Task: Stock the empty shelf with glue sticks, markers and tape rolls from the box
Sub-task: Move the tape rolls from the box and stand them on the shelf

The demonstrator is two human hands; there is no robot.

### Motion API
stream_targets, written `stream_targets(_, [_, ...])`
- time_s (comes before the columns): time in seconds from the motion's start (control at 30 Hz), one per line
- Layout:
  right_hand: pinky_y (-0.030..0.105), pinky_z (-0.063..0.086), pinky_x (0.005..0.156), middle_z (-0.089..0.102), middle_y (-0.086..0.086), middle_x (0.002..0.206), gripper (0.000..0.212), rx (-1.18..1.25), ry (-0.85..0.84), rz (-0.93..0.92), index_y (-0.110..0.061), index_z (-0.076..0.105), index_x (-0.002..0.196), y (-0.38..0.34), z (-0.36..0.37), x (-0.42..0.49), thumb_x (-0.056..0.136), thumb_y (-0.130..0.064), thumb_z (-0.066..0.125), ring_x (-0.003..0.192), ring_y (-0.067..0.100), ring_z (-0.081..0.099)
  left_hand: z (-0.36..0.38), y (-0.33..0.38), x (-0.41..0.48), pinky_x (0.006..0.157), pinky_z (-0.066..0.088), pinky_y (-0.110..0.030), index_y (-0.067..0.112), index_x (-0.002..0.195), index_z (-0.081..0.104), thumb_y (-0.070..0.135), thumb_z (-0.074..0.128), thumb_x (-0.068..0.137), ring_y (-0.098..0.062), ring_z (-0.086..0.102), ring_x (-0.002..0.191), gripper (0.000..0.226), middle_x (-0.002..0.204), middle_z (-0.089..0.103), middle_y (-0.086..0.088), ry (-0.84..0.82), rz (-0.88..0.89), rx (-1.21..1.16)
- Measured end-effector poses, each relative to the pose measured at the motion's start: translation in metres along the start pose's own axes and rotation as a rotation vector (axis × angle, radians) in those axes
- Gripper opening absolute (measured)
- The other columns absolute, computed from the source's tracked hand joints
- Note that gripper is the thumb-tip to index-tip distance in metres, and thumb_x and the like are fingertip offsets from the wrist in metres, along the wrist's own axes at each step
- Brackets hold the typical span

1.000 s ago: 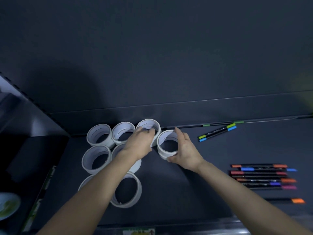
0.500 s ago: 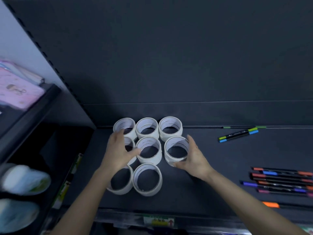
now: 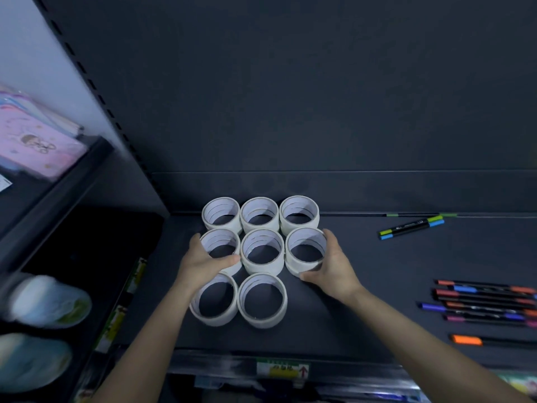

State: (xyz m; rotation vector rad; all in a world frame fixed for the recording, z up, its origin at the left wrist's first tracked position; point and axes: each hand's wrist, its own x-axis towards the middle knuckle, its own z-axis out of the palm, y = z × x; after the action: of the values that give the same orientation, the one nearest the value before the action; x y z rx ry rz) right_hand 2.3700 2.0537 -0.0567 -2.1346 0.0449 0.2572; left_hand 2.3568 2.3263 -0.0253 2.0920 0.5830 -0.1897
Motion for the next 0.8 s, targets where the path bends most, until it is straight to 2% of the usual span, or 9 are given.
stream_targets(0.13, [0.031,0.047,0.096,0.048,0.002,0.136,0.104,-0.019,0.024,0.004,-0.023,0.022,0.143,-0.001,0.004,0.003,0.060,-0.019,0.084,0.111,0.020,0.058,0.001,0.000,0.001,0.099,0.047,-0.042,0.016,0.137,0.037,0.059,0.080,0.039,-0.020,0.054,0.117,0.116,0.129,0.055,0.000,0.005,0.014,0.009])
stream_targets(0.23, [0.025,0.044,0.095,0.048,0.002,0.137,0.103,-0.016,0.034,-0.005,-0.020,0.022,0.144,-0.002,0.006,0.002,0.061,-0.018,0.084,0.115,0.015,0.054,0.003,0.000,-0.002,0.097,0.048,-0.040,0.016,0.135,0.039,0.058,0.079,0.042,-0.020,0.056,0.114,0.110,0.126,0.057,0.000,0.031,0.018,0.003])
stream_targets(0.3, [0.025,0.044,0.094,0.049,0.002,0.135,0.102,-0.019,0.031,-0.014,-0.021,0.024,0.142,-0.003,0.006,0.000,0.061,-0.018,0.084,0.113,0.017,0.055,0.003,0.002,-0.004,0.096,0.048,-0.039,0.016,0.135,0.038,0.056,0.080,0.046,-0.020,0.056,0.113,0.107,0.125,0.058,0.000,0.042,0.018,0.006])
stream_targets(0.4, [0.025,0.045,0.089,0.051,0.000,0.131,0.100,-0.017,0.010,-0.016,-0.023,0.025,0.141,-0.004,0.002,-0.001,0.060,-0.018,0.084,0.107,0.018,0.059,0.005,0.003,-0.006,0.097,0.047,-0.038,0.013,0.139,0.031,0.050,0.083,0.055,-0.021,0.054,0.116,0.105,0.129,0.055,-0.003,0.046,0.016,-0.003])
stream_targets(0.5, [0.023,0.045,0.084,0.052,0.002,0.131,0.103,-0.027,0.001,-0.006,-0.023,0.022,0.142,-0.007,0.001,-0.002,0.060,-0.017,0.084,0.101,0.017,0.061,0.007,0.006,-0.005,0.102,0.040,-0.034,0.009,0.149,0.013,0.040,0.083,0.067,-0.025,0.044,0.130,0.112,0.143,0.044,-0.008,0.043,0.020,-0.019])
stream_targets(0.6, [0.021,0.043,0.081,0.049,0.002,0.135,0.118,-0.031,-0.027,0.023,-0.021,0.008,0.150,-0.009,0.000,-0.005,0.061,-0.018,0.085,0.092,0.011,0.062,0.007,0.008,-0.009,0.106,0.034,-0.034,0.009,0.151,0.005,0.038,0.083,0.069,-0.025,0.035,0.137,0.116,0.151,0.034,-0.009,0.035,0.033,-0.042])
stream_targets(0.67, [0.023,0.045,0.085,0.048,0.001,0.135,0.124,-0.011,-0.034,0.044,-0.022,0.001,0.152,-0.009,-0.001,-0.007,0.061,-0.020,0.085,0.098,0.012,0.061,0.007,0.009,-0.012,0.107,0.032,-0.034,0.009,0.151,0.004,0.037,0.083,0.070,-0.024,0.032,0.139,0.116,0.153,0.031,-0.009,0.031,0.054,-0.037])
stream_targets(0.73, [0.028,0.045,0.094,0.050,0.002,0.134,0.119,-0.010,-0.001,0.049,-0.021,0.009,0.150,-0.006,0.001,-0.009,0.059,-0.023,0.085,0.112,0.015,0.056,0.007,0.008,-0.013,0.107,0.031,-0.034,0.010,0.151,0.004,0.033,0.082,0.071,-0.025,0.031,0.139,0.114,0.153,0.030,-0.009,0.030,0.059,-0.039])
stream_targets(0.8, [0.028,0.045,0.094,0.053,0.000,0.130,0.101,-0.007,0.045,0.036,-0.019,0.025,0.140,-0.008,0.004,-0.012,0.060,-0.025,0.085,0.114,0.015,0.054,0.005,0.007,-0.014,0.107,0.032,-0.033,0.009,0.151,0.005,0.027,0.082,0.072,-0.025,0.033,0.138,0.111,0.153,0.031,-0.010,0.033,0.054,-0.045])
